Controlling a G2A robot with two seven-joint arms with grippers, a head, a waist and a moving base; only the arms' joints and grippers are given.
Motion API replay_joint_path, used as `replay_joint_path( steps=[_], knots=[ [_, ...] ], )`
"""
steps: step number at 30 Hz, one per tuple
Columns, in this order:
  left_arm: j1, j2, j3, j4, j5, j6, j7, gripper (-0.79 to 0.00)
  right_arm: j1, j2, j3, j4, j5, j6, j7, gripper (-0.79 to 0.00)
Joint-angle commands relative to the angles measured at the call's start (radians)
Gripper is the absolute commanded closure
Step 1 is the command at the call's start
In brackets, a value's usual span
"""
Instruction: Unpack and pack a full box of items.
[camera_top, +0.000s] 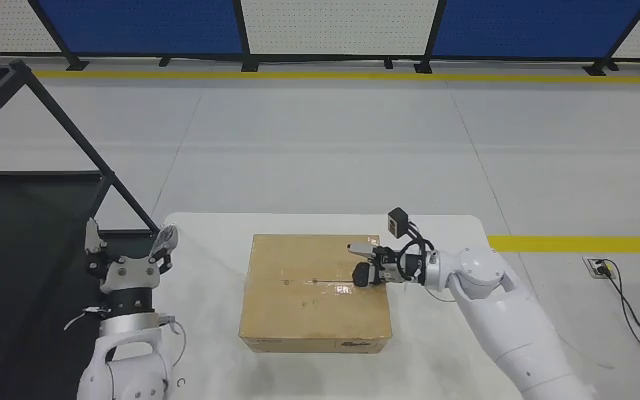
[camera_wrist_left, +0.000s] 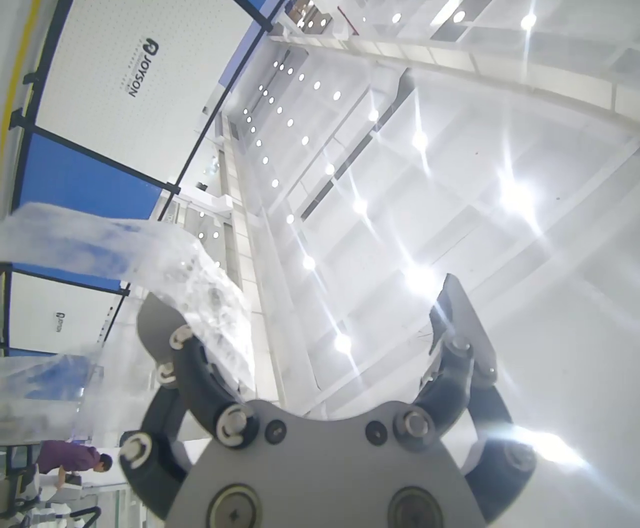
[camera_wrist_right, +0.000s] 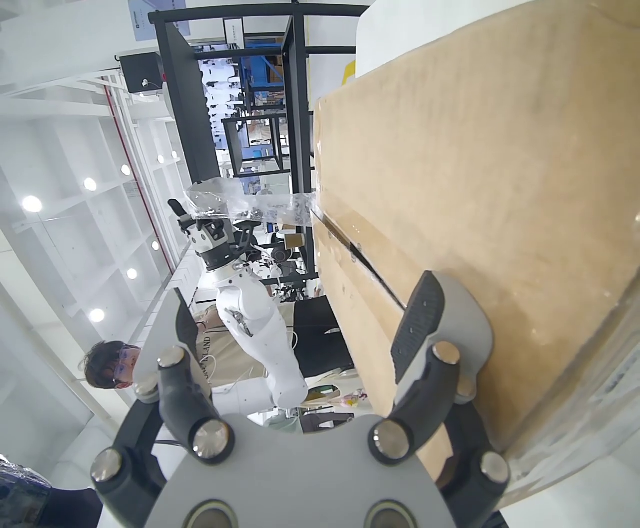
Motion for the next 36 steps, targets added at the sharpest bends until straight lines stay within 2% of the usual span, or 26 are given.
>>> replay_joint_path(
  steps=[1,10,20,36],
  knots=[
    [-0.020,-0.002,0.033,-0.001,0.026,0.009,0.004,-0.785,-0.001,0.001,0.001,0.000,-0.001,0.002,-0.001,-0.785],
    [-0.061,-0.013,0.150,-0.005,0.106,0.026,0.013,-0.785,-0.008,0.005,0.013,0.010,0.001,0.012,-0.017,-0.785],
    [-0.095,-0.027,0.280,0.040,0.213,0.050,0.009,-0.785,-0.055,0.027,0.072,-0.048,0.007,0.009,-0.029,-0.785],
    [-0.112,-0.042,0.395,0.096,0.360,0.101,-0.013,-0.785,-0.104,0.046,0.106,-0.108,0.007,0.035,-0.035,-0.785]
  ],
)
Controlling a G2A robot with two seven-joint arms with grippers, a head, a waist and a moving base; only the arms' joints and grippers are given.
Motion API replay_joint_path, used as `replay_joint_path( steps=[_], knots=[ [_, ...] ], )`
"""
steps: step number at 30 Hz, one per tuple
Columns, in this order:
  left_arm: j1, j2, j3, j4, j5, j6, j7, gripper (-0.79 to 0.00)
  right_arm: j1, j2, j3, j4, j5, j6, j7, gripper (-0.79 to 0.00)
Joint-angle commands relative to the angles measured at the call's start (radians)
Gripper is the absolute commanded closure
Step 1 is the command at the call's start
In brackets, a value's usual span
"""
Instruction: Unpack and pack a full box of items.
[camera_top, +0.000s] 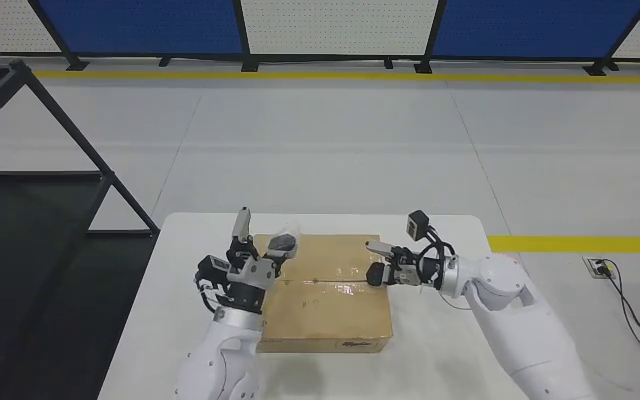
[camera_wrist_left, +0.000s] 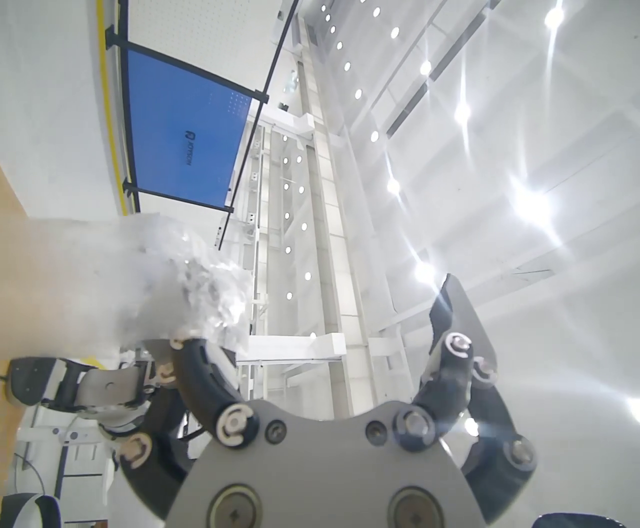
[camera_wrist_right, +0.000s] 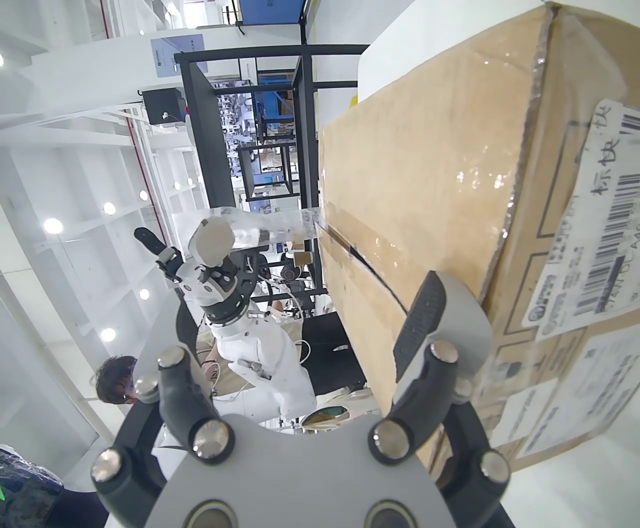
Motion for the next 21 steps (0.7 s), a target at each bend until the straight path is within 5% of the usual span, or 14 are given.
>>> replay_joint_path(
  steps=[1,21],
  knots=[
    [-0.005,-0.002,0.019,0.009,0.029,0.005,-0.004,-0.785,-0.002,0.000,-0.002,0.003,0.005,-0.004,-0.001,-0.785],
    [-0.093,-0.039,0.191,0.085,0.208,0.045,-0.004,-0.785,-0.044,0.011,0.029,-0.002,0.041,-0.029,-0.022,-0.785]
  ],
)
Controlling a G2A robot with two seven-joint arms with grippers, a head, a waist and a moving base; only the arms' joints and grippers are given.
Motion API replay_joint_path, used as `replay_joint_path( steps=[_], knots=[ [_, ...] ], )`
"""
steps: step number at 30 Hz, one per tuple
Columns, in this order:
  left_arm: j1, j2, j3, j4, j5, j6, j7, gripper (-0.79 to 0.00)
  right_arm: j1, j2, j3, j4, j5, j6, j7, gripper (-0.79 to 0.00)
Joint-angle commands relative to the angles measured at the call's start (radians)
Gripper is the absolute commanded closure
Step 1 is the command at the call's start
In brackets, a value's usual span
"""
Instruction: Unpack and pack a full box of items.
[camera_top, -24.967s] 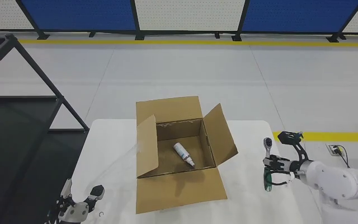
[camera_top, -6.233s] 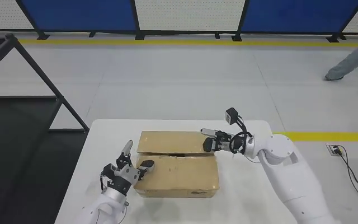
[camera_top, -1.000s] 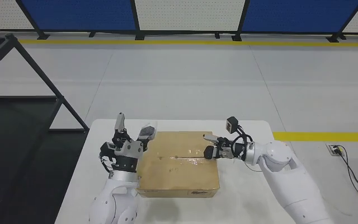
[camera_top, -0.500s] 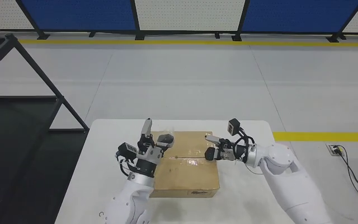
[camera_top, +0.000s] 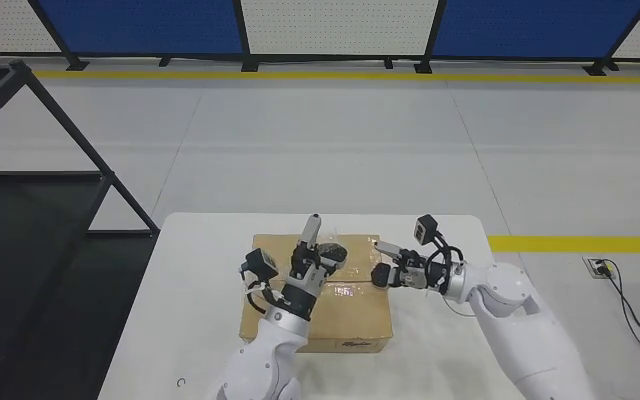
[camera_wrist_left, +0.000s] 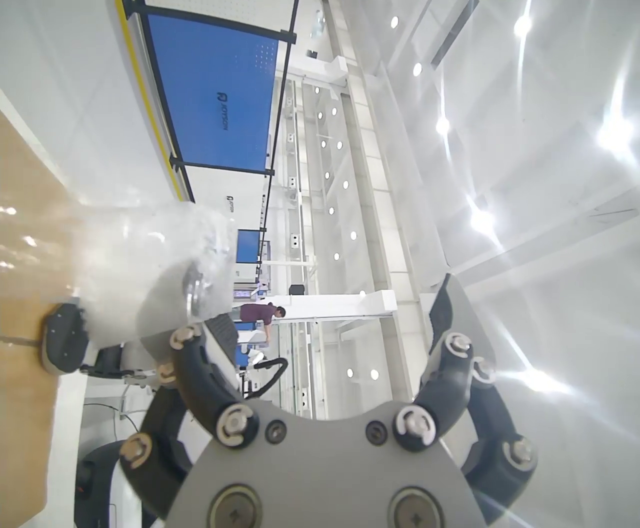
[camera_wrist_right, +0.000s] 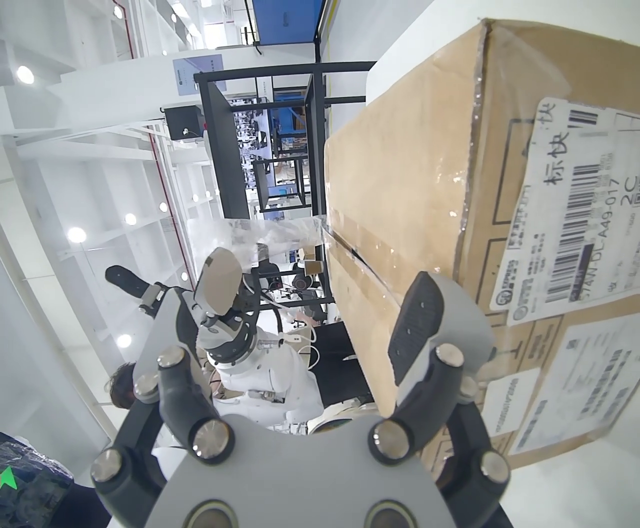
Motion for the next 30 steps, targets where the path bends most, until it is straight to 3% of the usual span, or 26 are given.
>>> replay_joint_path(
  steps=[1,16,25,30],
  knots=[
    [-0.007,-0.004,0.013,0.008,0.011,0.006,0.000,-0.785,-0.002,0.001,0.001,0.000,0.002,0.001,-0.003,-0.785],
    [-0.055,-0.030,0.087,0.073,0.117,0.023,-0.033,-0.785,-0.007,0.007,0.010,0.007,0.010,-0.001,-0.010,-0.785],
    [-0.036,-0.037,0.102,0.043,0.161,0.031,-0.070,-0.785,0.003,0.006,0.002,0.024,0.012,-0.003,-0.009,-0.785],
    [-0.009,-0.032,0.102,0.013,0.201,0.041,-0.155,-0.785,0.014,0.003,-0.011,0.033,0.012,0.000,-0.011,-0.785]
  ],
)
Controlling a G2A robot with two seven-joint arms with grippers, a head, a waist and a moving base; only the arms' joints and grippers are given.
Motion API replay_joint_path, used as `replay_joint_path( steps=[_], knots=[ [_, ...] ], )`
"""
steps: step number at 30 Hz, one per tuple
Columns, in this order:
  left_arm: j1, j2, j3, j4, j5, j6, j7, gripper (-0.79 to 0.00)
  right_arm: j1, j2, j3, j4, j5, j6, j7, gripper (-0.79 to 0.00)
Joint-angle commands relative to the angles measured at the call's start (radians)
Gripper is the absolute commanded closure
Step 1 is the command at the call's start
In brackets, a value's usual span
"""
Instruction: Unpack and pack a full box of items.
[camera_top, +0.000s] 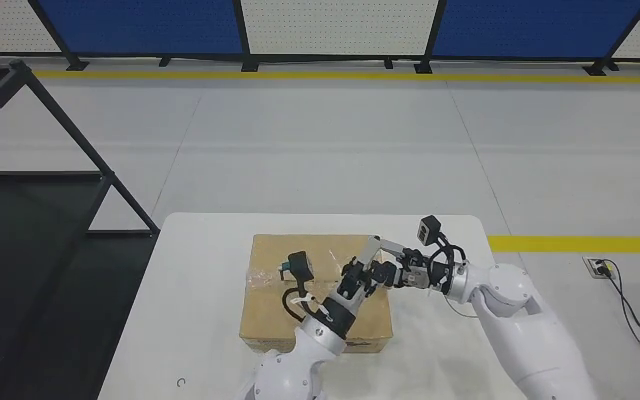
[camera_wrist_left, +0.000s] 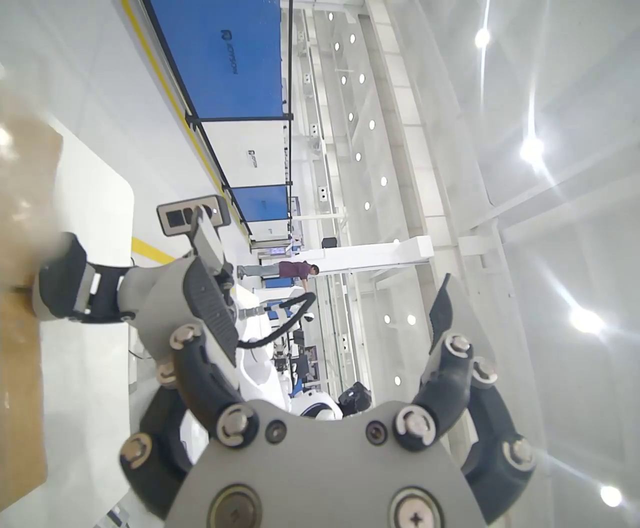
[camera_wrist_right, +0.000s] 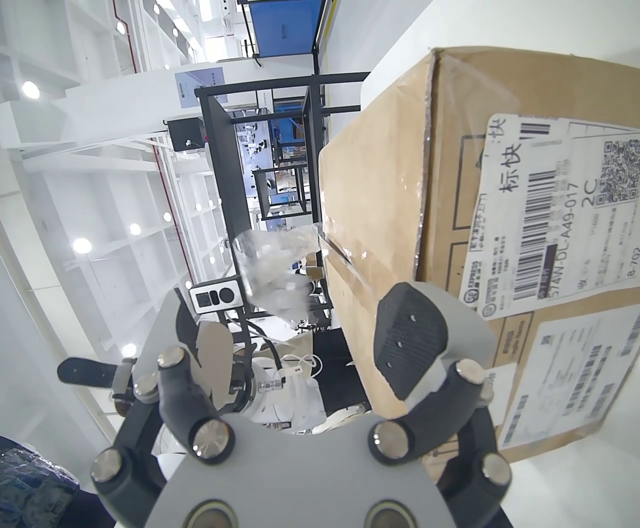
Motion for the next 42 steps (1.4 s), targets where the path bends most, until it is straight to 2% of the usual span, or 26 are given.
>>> replay_joint_path(
  steps=[1,9,13,16,18,20,23,24,29,38,42],
  knots=[
    [0.011,0.001,0.000,-0.014,0.013,0.003,-0.027,-0.785,0.005,-0.002,-0.006,0.002,0.000,0.002,-0.001,-0.785],
    [0.096,0.012,0.004,-0.150,0.042,0.019,-0.130,-0.785,0.021,-0.006,-0.020,0.021,0.004,-0.001,-0.001,-0.785],
    [0.209,0.030,-0.044,-0.306,-0.006,0.018,-0.217,-0.785,0.033,-0.007,-0.026,0.027,0.003,-0.005,0.002,-0.785],
    [0.302,0.045,-0.131,-0.416,-0.058,0.006,-0.264,-0.785,0.038,-0.007,-0.029,0.025,-0.002,-0.009,0.017,-0.785],
    [0.358,0.054,-0.193,-0.453,-0.099,-0.007,-0.287,-0.785,0.040,-0.006,-0.031,0.023,-0.006,-0.012,0.028,-0.785],
    [0.426,0.064,-0.314,-0.492,-0.177,-0.028,-0.290,-0.785,0.043,-0.005,-0.034,0.020,-0.015,-0.017,0.040,-0.785],
    [0.479,0.073,-0.462,-0.489,-0.257,-0.047,-0.295,-0.785,0.044,-0.004,-0.036,0.017,-0.021,-0.025,0.050,-0.785],
    [0.497,0.076,-0.534,-0.475,-0.311,-0.041,-0.302,-0.785,0.044,-0.003,-0.035,0.016,-0.024,-0.028,0.053,-0.785],
    [0.552,0.088,-0.788,-0.401,-0.568,0.040,-0.349,-0.785,0.049,-0.001,-0.036,0.014,-0.032,-0.025,0.056,-0.785],
    [0.552,0.088,-0.788,-0.401,-0.568,0.040,-0.349,-0.785,0.062,-0.004,-0.044,0.012,-0.022,-0.027,0.039,-0.785],
    [0.498,0.086,-0.770,-0.374,-0.557,0.063,-0.226,-0.785,0.067,-0.006,-0.053,0.003,-0.024,-0.029,0.039,-0.785]
  ],
)
